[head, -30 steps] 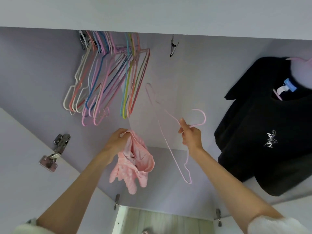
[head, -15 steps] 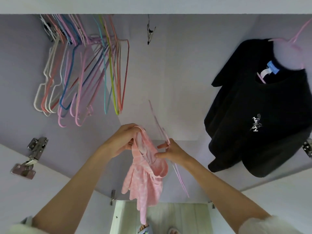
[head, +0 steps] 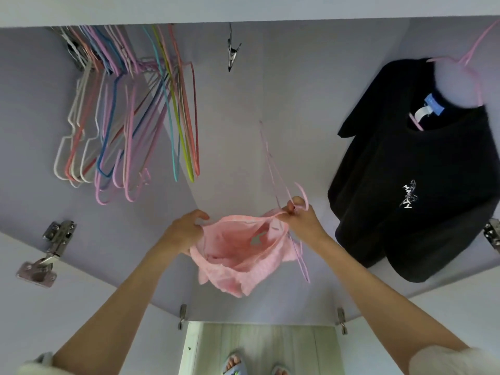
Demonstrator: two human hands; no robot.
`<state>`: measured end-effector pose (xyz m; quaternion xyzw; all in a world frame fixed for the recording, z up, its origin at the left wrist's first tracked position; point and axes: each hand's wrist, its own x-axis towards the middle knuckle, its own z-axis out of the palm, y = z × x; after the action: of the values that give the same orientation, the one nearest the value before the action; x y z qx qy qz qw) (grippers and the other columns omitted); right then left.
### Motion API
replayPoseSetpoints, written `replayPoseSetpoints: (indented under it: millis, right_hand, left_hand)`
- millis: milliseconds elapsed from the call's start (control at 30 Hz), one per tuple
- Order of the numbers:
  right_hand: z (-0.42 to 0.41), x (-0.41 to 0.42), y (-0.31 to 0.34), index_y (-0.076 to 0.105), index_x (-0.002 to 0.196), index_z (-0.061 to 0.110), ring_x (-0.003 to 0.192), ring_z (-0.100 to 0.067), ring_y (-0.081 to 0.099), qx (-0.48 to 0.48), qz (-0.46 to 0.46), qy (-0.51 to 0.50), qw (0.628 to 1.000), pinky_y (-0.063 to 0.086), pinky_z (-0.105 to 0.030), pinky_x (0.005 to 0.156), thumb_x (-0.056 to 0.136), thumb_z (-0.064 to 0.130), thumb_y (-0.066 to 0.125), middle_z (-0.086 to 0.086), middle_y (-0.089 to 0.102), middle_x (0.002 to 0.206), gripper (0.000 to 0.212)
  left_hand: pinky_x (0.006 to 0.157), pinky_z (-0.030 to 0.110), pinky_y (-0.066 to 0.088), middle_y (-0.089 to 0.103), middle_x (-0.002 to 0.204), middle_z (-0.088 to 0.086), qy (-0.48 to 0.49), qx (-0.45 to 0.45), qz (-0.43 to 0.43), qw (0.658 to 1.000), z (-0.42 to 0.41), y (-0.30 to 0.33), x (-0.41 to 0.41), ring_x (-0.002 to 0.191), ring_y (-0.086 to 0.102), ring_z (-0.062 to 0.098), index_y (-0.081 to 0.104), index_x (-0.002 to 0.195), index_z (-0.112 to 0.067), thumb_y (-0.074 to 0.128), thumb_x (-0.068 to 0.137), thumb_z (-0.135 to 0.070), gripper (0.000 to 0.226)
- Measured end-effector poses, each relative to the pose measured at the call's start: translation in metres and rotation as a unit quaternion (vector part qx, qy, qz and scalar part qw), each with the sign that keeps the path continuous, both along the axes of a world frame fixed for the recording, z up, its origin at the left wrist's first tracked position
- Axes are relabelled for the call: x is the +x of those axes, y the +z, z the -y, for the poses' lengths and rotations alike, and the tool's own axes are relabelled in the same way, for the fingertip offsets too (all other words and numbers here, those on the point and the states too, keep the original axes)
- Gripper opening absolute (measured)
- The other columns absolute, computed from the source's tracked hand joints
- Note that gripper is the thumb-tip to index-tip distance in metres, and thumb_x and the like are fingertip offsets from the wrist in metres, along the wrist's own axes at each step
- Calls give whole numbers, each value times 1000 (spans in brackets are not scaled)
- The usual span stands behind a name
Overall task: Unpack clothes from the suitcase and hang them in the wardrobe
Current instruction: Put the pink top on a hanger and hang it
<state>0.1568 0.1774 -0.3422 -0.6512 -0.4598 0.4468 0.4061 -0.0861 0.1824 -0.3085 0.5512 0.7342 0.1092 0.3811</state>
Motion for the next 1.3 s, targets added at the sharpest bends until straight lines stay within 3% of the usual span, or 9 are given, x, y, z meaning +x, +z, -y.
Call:
replayPoseSetpoints:
  millis: [67,167,267,467,633,733,967,1100,1300]
  right_hand:
    - [2,-5,16,33,62,17,56,-11,39,26,-6,27,999,34,-21,57,78,-10,58,3,40,60,40]
    - [6,-17,32,33,63,16,56,-12,39,55,-22,62,996,35,-16,53,77,-12,57,1,42,61,40]
    - [7,-27,40,33,65,16,56,-12,37,62,-23,85,994,34,-12,49,76,-12,58,1,42,60,39]
    - [6,-15,40,32,65,18,59,-14,38,35,-21,45,998,35,-25,61,76,-2,68,4,41,60,42]
    - [16,4,37,33,65,16,57,-11,36,-26,-92,28,995,32,-19,54,81,-1,64,2,37,61,39]
    - [23,18,34,52,71,13,53,-9,35,-34,-56,21,998,30,-20,51,92,24,57,8,49,58,24]
    - [40,62,24,68,89,9,40,-2,44,-1,-1,-88,996,29,-12,48,97,24,48,17,46,36,27]
    - [44,75,11,69,66,17,69,-16,63,-40,64,-106,991,48,-27,70,88,34,61,-2,73,76,29]
    - [46,78,6,62,55,22,62,-14,58,-76,149,-89,982,51,-33,78,89,32,60,1,68,69,36]
  left_hand:
    - [78,42,56,49,129,15,-83,-39,-12,996,3,-6,11,99,60,32,46,133,-29,36,87,3,57]
    - [91,20,40,45,135,6,-223,52,13,973,5,-2,38,117,51,20,40,138,-25,59,89,-20,53]
    - [89,22,44,63,104,-6,-201,116,119,965,6,6,64,101,60,14,57,110,-28,71,80,-27,33]
    - [69,26,42,70,88,13,-179,214,27,960,4,6,78,80,60,31,69,92,-3,50,92,-9,21]
    - [79,41,56,60,86,6,-159,36,202,966,1,12,80,78,60,21,64,91,-18,51,95,-24,15]
    - [69,34,54,54,83,4,-122,-17,250,960,-3,12,84,72,55,17,59,83,-19,52,95,-22,14]
    - [56,25,46,58,92,9,61,48,172,982,-17,-4,81,76,57,27,58,98,-14,45,94,-26,18]
    - [77,43,56,60,108,17,109,82,98,986,-27,-7,68,96,61,35,56,106,-12,44,93,-29,24]
    - [78,47,56,62,105,18,100,116,19,988,-27,-6,63,91,63,41,54,104,-9,43,92,-27,24]
